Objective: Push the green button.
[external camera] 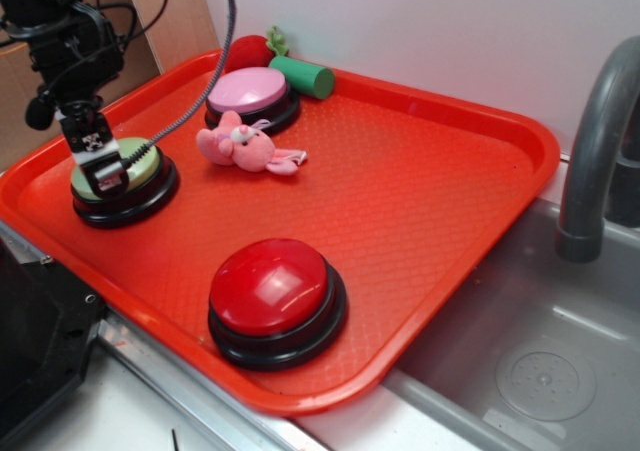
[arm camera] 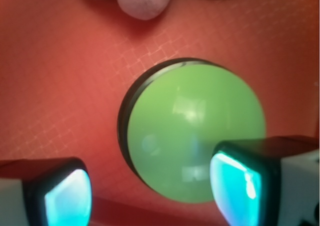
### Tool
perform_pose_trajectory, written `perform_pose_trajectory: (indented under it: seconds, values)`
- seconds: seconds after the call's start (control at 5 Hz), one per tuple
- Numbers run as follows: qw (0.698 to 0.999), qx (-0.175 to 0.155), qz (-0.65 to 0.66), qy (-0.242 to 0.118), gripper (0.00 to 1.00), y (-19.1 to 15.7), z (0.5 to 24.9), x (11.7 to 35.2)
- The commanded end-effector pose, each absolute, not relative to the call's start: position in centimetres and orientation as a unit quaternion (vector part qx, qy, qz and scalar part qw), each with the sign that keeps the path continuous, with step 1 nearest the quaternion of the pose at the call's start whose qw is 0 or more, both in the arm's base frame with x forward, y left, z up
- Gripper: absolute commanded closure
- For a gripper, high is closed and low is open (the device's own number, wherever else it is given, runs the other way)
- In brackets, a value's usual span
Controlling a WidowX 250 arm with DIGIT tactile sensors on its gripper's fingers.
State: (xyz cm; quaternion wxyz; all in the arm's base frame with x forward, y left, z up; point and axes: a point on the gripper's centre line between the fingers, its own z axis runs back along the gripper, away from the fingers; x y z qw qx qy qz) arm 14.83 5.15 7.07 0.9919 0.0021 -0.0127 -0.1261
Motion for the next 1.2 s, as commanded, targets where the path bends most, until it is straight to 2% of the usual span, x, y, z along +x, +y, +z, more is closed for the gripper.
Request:
perform_pose_trajectory:
  seconds: [0.0,0.2,0.4,0.6,1.0]
  values:
    - [0.993,0.022,-0.105,-0.047,0.00,5.6,10.1,15.9]
    - [0.993,0.017,-0.107,-0.051,0.00,5.6,10.6,16.0]
    - [0.992,0.027,-0.111,-0.050,0.00,5.3,11.3,16.3]
    - [0.993,0.023,-0.109,-0.031,0.00,5.1,11.9,16.5]
    - [0.993,0.028,-0.106,-0.033,0.00,4.5,13.8,16.3]
